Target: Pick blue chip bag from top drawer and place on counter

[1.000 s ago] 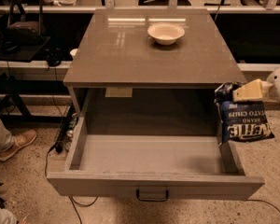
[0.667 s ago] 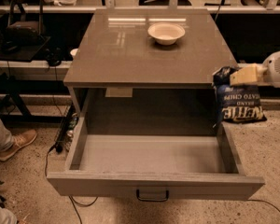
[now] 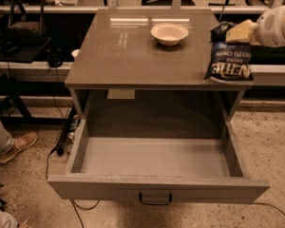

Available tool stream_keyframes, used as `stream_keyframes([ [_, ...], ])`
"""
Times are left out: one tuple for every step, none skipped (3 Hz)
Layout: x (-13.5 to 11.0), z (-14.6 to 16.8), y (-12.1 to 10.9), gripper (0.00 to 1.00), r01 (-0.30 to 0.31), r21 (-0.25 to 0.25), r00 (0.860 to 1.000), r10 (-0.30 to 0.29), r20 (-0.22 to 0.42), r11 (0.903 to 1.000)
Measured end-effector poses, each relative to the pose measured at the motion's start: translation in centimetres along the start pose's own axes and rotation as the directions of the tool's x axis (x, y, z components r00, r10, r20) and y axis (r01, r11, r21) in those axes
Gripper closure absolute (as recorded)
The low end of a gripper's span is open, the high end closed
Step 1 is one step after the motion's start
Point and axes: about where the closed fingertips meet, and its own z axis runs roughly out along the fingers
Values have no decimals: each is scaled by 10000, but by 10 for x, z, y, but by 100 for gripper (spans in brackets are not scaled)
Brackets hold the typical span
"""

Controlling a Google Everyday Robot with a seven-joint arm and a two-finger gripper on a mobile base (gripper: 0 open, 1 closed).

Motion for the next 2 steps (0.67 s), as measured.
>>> stream_keyframes([
  [-42, 24, 14, 100, -59, -8, 9990, 60, 433, 10000],
  [-57, 57, 26, 82, -79, 8, 9998, 79, 176, 10000],
])
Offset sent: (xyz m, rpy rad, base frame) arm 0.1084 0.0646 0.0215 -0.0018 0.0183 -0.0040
